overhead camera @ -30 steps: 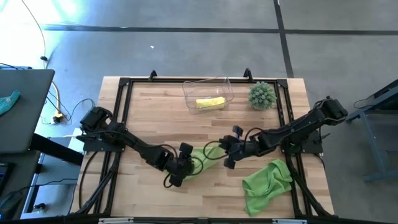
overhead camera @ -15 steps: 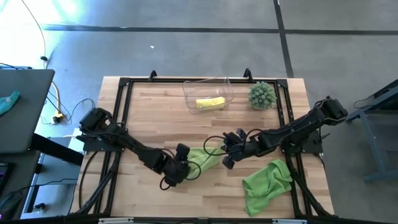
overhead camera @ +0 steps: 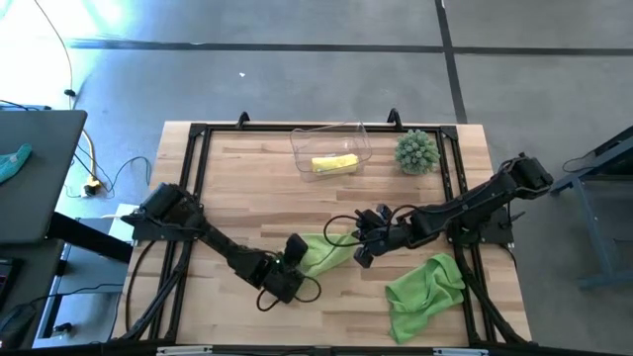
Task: Roll microfiber towels into tight, uniform cylinder then place into a basket
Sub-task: Fold the light green microfiber towel
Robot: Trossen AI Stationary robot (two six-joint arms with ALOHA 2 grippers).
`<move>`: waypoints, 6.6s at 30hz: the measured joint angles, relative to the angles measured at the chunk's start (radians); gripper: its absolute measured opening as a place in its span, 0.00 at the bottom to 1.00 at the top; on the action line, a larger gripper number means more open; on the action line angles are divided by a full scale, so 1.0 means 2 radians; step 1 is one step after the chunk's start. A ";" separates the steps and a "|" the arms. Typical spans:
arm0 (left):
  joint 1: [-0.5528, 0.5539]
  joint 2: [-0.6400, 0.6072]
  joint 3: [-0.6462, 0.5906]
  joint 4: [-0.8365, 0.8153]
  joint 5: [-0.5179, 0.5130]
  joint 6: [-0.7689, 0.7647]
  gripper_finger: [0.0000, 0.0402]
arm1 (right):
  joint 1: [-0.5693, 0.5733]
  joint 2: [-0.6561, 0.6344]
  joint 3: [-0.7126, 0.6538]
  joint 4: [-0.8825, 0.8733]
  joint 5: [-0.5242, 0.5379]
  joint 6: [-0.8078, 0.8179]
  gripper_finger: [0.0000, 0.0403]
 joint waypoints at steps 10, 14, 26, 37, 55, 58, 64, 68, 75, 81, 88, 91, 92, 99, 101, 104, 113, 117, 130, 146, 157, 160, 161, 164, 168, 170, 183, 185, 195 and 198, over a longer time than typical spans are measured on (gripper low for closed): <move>-0.028 0.013 0.023 0.034 -0.102 0.023 0.39 | -0.001 0.000 0.000 -0.004 0.000 0.001 0.00; -0.029 0.012 0.030 0.050 -0.061 -0.008 0.39 | -0.005 0.000 0.000 -0.004 0.001 0.001 0.00; 0.001 0.012 0.031 0.013 -0.029 -0.145 0.08 | -0.006 0.000 0.000 -0.007 0.001 0.000 0.00; 0.006 0.012 0.031 -0.007 0.002 -0.208 0.01 | -0.006 0.000 0.000 -0.008 0.000 -0.002 0.00; -0.012 -0.136 0.030 -0.135 0.060 -0.404 0.00 | 0.033 0.014 0.000 0.052 -0.019 -0.231 0.31; -0.024 -0.149 0.031 -0.137 0.122 -0.422 0.00 | 0.039 0.048 0.000 0.058 -0.021 -0.266 0.32; -0.046 -0.153 0.031 -0.151 0.192 -0.448 0.00 | 0.052 0.139 0.000 0.090 -0.024 -0.327 0.32; -0.056 -0.150 0.030 -0.176 0.212 -0.476 0.00 | 0.053 0.157 0.000 0.105 -0.023 -0.330 0.32; -0.071 -0.149 0.030 -0.174 0.208 -0.508 0.00 | 0.039 0.133 0.000 0.113 0.058 -0.481 0.32; -0.074 -0.149 0.030 -0.167 0.190 -0.528 0.00 | 0.011 0.122 0.000 0.190 0.036 -0.662 0.32; -0.074 -0.149 0.030 -0.159 0.178 -0.534 0.00 | -0.033 0.124 0.012 0.211 -0.077 -0.712 0.32; -0.074 -0.149 0.030 -0.160 0.178 -0.534 0.00 | -0.046 0.137 0.031 0.196 -0.130 -0.721 0.32; -0.074 -0.149 0.030 -0.160 0.178 -0.534 0.00 | -0.049 0.145 0.040 0.187 -0.142 -0.725 0.32; -0.074 -0.149 0.030 -0.160 0.177 -0.542 0.00 | -0.053 0.204 0.115 0.085 -0.161 -0.782 0.32; -0.074 -0.149 0.030 -0.160 0.174 -0.545 0.00 | -0.056 0.219 0.136 0.078 -0.163 -0.794 0.32; -0.074 -0.149 0.030 -0.160 0.173 -0.545 0.00 | -0.062 0.240 0.162 0.058 -0.171 -0.809 0.32; -0.076 -0.149 0.030 -0.160 0.173 -0.547 0.00 | -0.083 0.260 0.194 0.012 -0.142 -0.839 0.26; -0.081 -0.149 0.030 -0.160 0.173 -0.547 0.00 | -0.100 0.257 0.194 -0.013 -0.142 -0.830 0.19; -0.090 -0.149 0.030 -0.161 0.165 -0.551 0.00 | -0.111 0.257 0.194 -0.020 -0.145 -0.782 0.09; -0.073 -0.151 0.030 -0.215 0.071 -0.530 0.00 | -0.112 0.174 0.193 -0.101 -0.049 -0.617 0.00; -0.006 -0.235 0.031 -0.242 -0.044 -0.436 0.00 | -0.112 0.062 0.194 -0.199 0.000 -0.338 0.00; 0.012 -0.270 0.031 -0.242 -0.059 -0.397 0.00 | -0.112 0.040 0.194 -0.217 0.005 -0.286 0.00; 0.019 -0.281 0.033 -0.239 -0.062 -0.384 0.00 | -0.112 0.032 0.194 -0.219 0.008 -0.277 0.00; 0.032 -0.306 0.044 -0.243 -0.066 -0.348 0.00 | -0.112 0.008 0.194 -0.212 0.027 -0.277 0.00; 0.045 -0.322 0.074 -0.244 -0.093 -0.282 0.00 | -0.119 -0.017 0.194 -0.196 0.071 -0.282 0.00; 0.052 -0.321 0.090 -0.241 -0.117 -0.246 0.00 | -0.129 -0.023 0.194 -0.186 0.090 -0.304 0.00; 0.101 -0.321 0.140 -0.243 -0.198 -0.143 0.00 | -0.179 -0.033 0.194 -0.118 0.154 -0.404 0.00; 0.103 -0.321 0.140 -0.244 -0.151 -0.149 0.00 | -0.175 -0.033 0.194 -0.120 0.088 -0.380 0.00; 0.101 -0.305 0.140 -0.240 -0.160 -0.173 0.00 | -0.147 -0.035 0.204 -0.126 0.054 -0.324 0.00; 0.095 -0.304 0.139 -0.238 -0.059 -0.156 0.00 | -0.145 -0.036 0.219 -0.124 -0.091 -0.356 0.00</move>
